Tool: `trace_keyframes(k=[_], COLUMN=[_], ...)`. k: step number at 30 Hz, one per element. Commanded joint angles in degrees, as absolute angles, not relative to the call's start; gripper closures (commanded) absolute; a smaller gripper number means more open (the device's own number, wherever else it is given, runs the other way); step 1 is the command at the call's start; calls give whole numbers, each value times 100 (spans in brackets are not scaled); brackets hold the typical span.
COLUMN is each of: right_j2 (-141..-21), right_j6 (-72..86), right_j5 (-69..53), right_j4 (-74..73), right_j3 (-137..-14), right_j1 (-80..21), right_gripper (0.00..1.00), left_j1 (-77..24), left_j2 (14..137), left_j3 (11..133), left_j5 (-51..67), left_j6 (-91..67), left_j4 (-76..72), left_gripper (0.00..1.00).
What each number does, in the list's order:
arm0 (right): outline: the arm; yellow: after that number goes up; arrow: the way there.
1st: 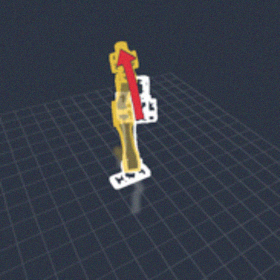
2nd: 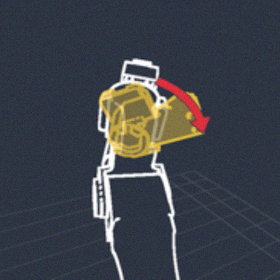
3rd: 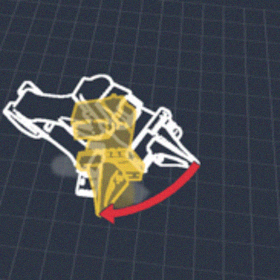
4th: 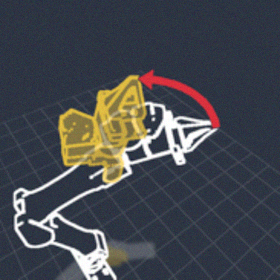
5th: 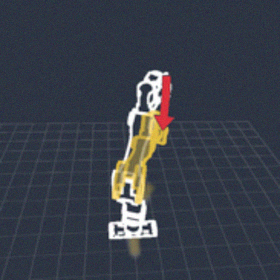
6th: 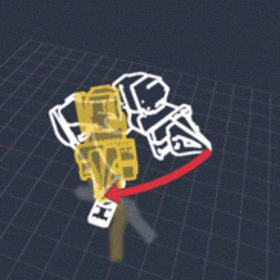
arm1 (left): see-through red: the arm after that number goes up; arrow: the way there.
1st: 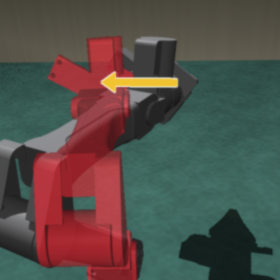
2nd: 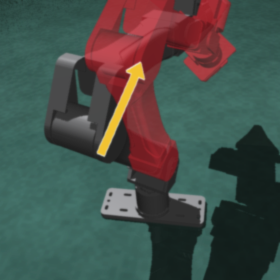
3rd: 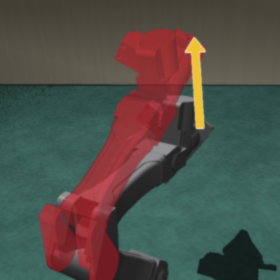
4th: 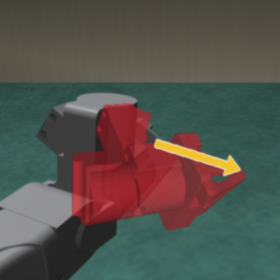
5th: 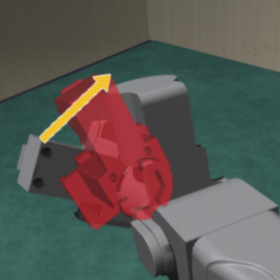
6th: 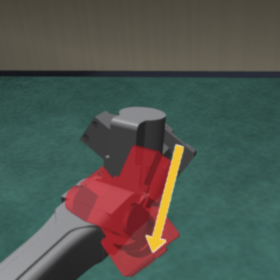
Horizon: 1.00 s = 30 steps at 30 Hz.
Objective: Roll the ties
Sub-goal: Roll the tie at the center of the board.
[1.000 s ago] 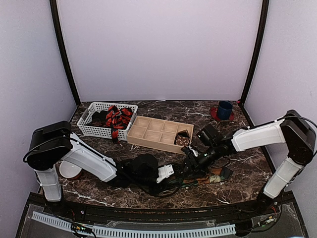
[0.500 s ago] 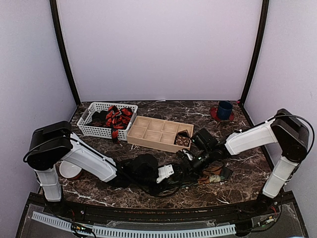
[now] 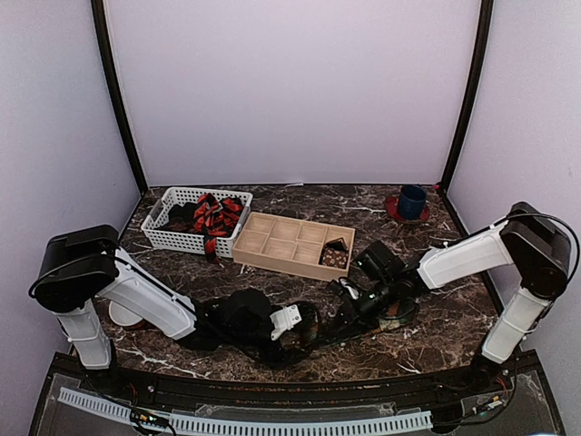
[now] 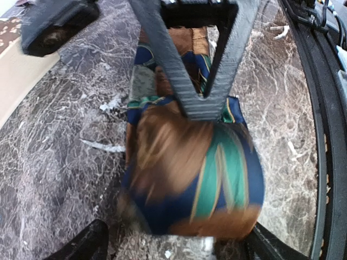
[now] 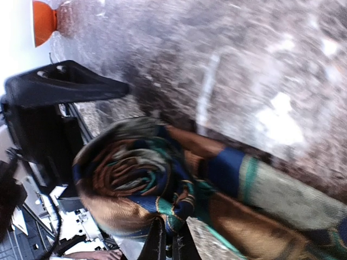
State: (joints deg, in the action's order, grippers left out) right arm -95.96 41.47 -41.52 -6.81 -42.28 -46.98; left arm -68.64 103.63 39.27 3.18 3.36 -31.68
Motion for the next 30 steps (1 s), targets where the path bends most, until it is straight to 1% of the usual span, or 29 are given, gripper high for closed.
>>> trace_keyframes(k=[1, 7, 14, 17, 21, 24, 30], right_j2=[-9655, -9748, -10446, -10626, -10644, -10634, -10644], right_j6=[3843, 3719, 3639, 3664, 3676, 3642, 3487], right_j5=[-3394, -2978, -3004, -3085, -3178, -3225, -3346], right_j4=[-1330, -1589, -1524, -1506, -1472, -1499, -1591], right_j3=[-3835, -3738, -4466, -4591, -4469, -4435, -4530], right_j1=[-4611, -4387, -4447, -4535, -4561, -4559, -4557], right_gripper=[100, 100, 100, 100, 100, 100, 100], left_j1=[-6890, -6898, -6899, -6896, -6899, -6898, -6897], left_j2=[10176, 10396, 10499, 10674, 10997, 11179, 11434], left_j3=[3802, 3755, 3534, 3563, 3786, 3953, 4094], left_j5=[367, 413, 346, 200, 195, 153, 55], left_j6=[-31, -108, -115, -59, 7, 4, 32], left_j4=[-3773, -4125, -4723, -4894, -4953, -5036, -5175], left_gripper=[12, 11, 14, 15, 18, 24, 31])
